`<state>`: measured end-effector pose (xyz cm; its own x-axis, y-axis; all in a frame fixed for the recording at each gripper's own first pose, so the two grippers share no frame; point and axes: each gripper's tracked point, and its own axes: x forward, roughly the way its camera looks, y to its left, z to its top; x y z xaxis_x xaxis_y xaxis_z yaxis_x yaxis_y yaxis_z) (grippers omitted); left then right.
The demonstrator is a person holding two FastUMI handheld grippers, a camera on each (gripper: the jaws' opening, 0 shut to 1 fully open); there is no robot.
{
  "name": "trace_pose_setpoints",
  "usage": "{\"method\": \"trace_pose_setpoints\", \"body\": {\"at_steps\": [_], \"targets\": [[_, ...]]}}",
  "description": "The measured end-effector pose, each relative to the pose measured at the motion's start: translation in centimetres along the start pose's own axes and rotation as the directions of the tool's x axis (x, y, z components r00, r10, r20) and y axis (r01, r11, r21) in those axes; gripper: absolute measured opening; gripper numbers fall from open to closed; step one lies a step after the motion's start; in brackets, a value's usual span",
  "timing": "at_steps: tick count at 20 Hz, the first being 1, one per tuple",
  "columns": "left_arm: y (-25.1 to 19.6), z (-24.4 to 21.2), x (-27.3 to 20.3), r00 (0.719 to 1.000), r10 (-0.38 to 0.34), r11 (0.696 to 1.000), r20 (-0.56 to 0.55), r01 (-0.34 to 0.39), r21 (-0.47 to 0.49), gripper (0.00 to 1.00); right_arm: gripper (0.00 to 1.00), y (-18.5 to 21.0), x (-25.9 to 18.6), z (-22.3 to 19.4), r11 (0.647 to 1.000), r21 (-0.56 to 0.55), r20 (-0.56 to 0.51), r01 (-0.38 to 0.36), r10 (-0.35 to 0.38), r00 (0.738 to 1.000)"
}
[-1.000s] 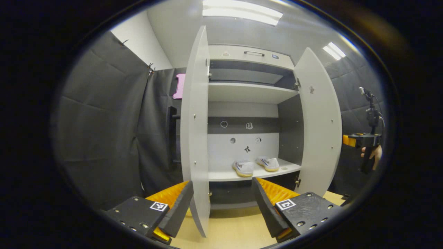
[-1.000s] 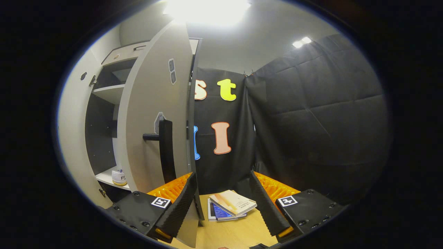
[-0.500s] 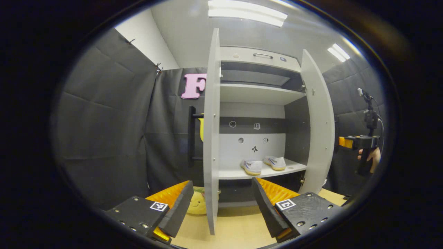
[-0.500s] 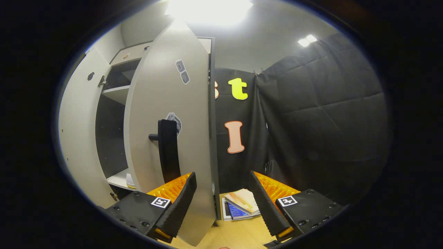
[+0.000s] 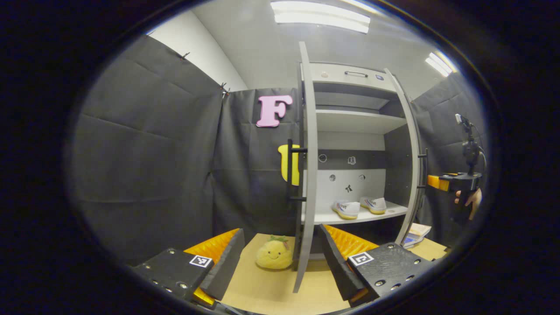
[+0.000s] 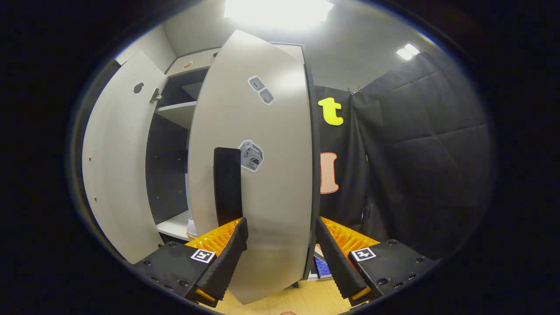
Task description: Grab one shoe with the right hand and put it into the shoe cabinet, grab the other shoe with the left hand and put it into the shoe cabinet; then close the right door with the right hand and the left door with the left hand.
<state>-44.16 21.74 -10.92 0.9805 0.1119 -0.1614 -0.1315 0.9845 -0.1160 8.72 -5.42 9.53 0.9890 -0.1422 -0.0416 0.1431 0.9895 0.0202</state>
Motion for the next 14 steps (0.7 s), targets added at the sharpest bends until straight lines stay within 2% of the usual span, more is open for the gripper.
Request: {"method": "trace_pose_setpoints", "body": {"at_steps": [7,11,14], "targets": [[6.4,1.0,3.5,0.992,0.130,0.991,-0.001,-0.129,0.039,0.97,0.96,1.1,-2.4,0.8,0.998,0.026,0.032,-0.065,0.064,0.997],[8.1,2.8,7.1,0.989,0.147,0.989,0.030,-0.148,0.025,0.98,0.97,0.7,-4.8,1.3,0.996,0.016,0.056,-0.093,0.092,0.994],[8.5,3.9,9.9,0.989,0.139,0.990,0.047,-0.140,0.016,0.98,0.97,-0.6,-6.1,1.1,0.998,0.012,0.059,-0.069,0.069,0.996]]}}
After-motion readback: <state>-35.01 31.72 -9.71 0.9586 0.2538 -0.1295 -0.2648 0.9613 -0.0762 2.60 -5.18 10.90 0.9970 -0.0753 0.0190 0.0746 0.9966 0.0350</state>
